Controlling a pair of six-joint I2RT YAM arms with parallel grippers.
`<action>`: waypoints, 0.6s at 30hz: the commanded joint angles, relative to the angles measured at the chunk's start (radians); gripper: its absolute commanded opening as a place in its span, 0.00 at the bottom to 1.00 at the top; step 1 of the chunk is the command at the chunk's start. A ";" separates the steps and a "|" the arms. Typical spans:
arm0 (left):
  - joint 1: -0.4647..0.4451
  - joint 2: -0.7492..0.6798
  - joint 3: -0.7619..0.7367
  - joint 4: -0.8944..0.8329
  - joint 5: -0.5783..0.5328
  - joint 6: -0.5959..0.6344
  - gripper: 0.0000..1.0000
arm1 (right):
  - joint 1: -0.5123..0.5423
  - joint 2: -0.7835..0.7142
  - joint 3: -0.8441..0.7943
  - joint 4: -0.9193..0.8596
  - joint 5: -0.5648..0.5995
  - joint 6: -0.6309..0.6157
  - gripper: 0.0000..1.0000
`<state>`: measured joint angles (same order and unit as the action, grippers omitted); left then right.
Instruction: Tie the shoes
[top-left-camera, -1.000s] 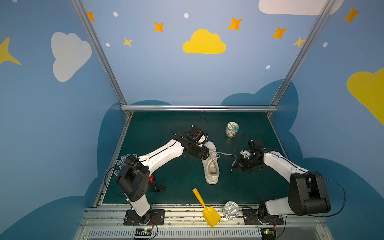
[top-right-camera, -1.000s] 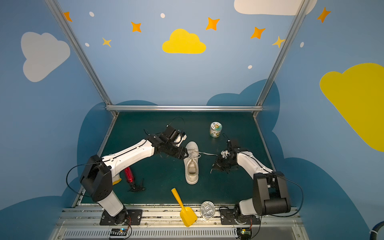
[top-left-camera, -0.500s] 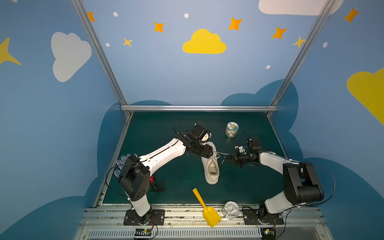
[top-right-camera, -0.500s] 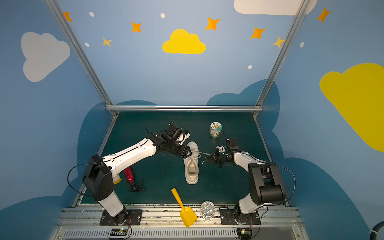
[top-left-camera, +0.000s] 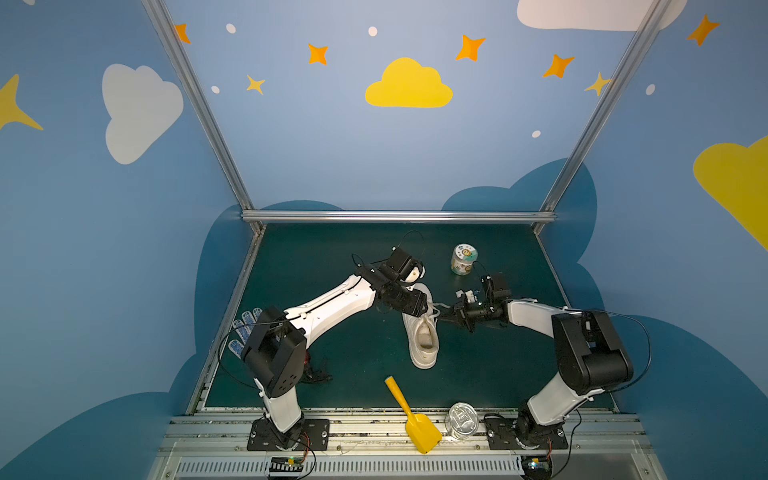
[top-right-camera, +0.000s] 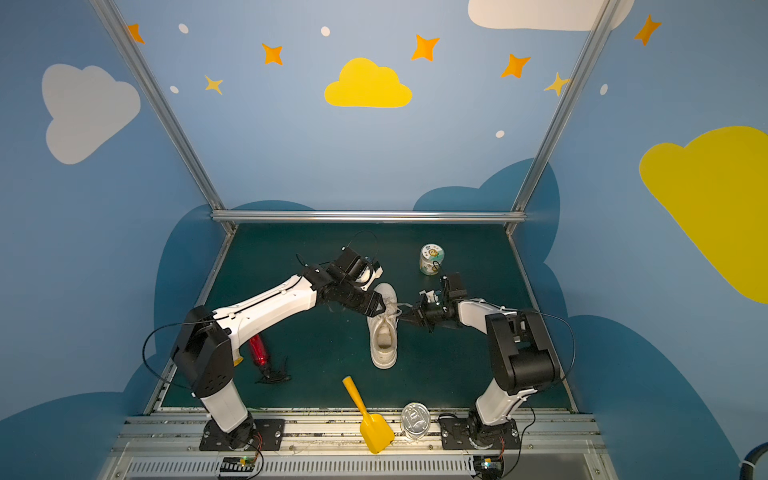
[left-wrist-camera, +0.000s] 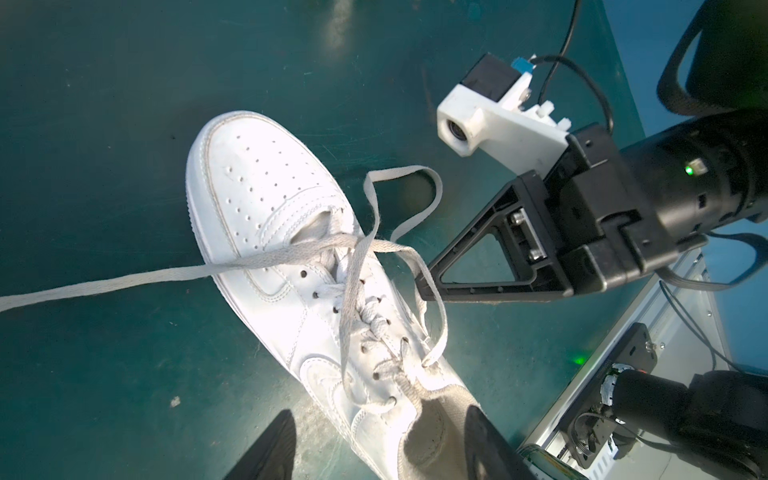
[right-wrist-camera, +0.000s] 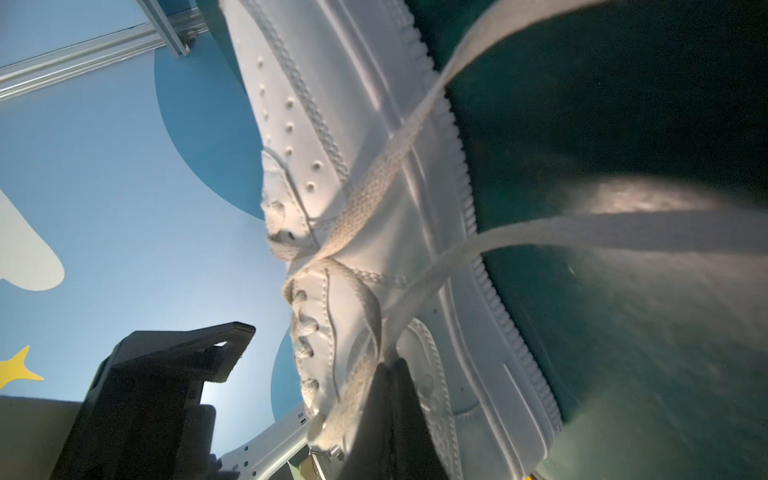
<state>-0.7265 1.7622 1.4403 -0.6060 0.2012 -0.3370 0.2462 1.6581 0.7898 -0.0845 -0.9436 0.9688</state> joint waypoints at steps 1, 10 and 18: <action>0.005 0.008 0.021 -0.013 0.021 0.009 0.64 | 0.011 0.010 0.036 0.060 -0.024 0.033 0.00; 0.029 -0.014 -0.032 0.051 0.124 -0.015 0.58 | 0.018 0.021 0.065 0.106 -0.034 0.054 0.00; 0.059 -0.015 -0.078 0.132 0.210 -0.059 0.49 | 0.032 0.046 0.031 0.275 -0.059 0.119 0.00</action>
<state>-0.6735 1.7607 1.3655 -0.5152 0.3576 -0.3790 0.2718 1.6875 0.8318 0.1173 -0.9825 1.0676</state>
